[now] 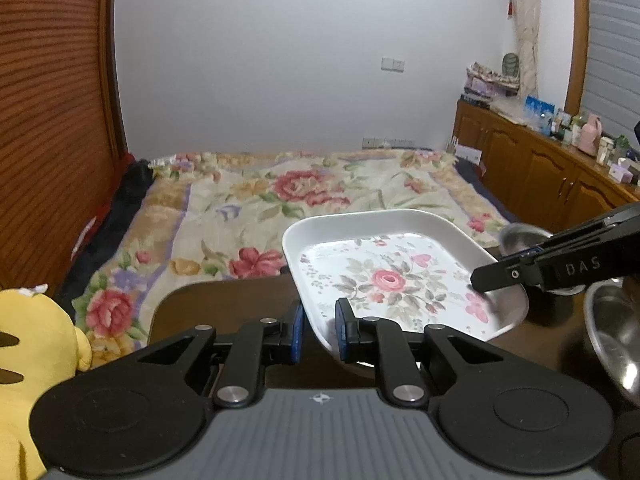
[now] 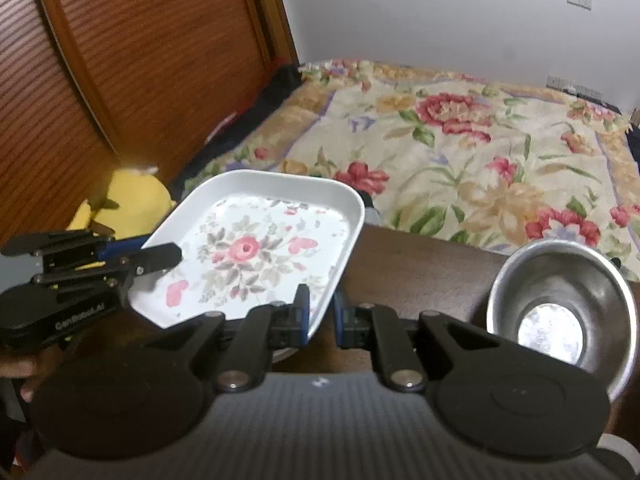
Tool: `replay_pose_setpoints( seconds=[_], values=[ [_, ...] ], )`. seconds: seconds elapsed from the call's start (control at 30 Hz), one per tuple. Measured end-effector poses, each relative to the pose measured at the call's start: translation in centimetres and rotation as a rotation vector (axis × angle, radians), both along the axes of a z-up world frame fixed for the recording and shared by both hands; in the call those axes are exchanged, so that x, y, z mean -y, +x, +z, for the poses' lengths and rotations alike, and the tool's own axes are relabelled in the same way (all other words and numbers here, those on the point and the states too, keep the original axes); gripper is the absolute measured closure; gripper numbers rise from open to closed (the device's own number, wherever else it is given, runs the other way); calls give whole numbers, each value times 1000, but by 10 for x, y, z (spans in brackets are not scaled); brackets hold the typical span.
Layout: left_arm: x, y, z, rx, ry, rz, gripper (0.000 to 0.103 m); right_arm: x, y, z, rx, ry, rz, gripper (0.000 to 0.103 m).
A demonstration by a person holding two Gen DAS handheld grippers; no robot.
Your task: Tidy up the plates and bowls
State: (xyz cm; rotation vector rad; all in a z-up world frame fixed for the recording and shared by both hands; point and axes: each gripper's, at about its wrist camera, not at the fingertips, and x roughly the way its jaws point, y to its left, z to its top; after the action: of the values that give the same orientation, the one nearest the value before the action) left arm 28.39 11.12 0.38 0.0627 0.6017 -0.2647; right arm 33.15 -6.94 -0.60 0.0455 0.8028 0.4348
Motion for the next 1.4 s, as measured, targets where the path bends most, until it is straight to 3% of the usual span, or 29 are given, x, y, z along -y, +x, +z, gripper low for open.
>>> replay_pose_setpoints(
  seconds=[0.63,1.4],
  values=[
    [18,-88,61,135,-13,-38,85,36,-75,53,144,72,-14,91],
    [18,-167,83,187,-11,-97,85,51,-149,74,201,70,36,91]
  ],
)
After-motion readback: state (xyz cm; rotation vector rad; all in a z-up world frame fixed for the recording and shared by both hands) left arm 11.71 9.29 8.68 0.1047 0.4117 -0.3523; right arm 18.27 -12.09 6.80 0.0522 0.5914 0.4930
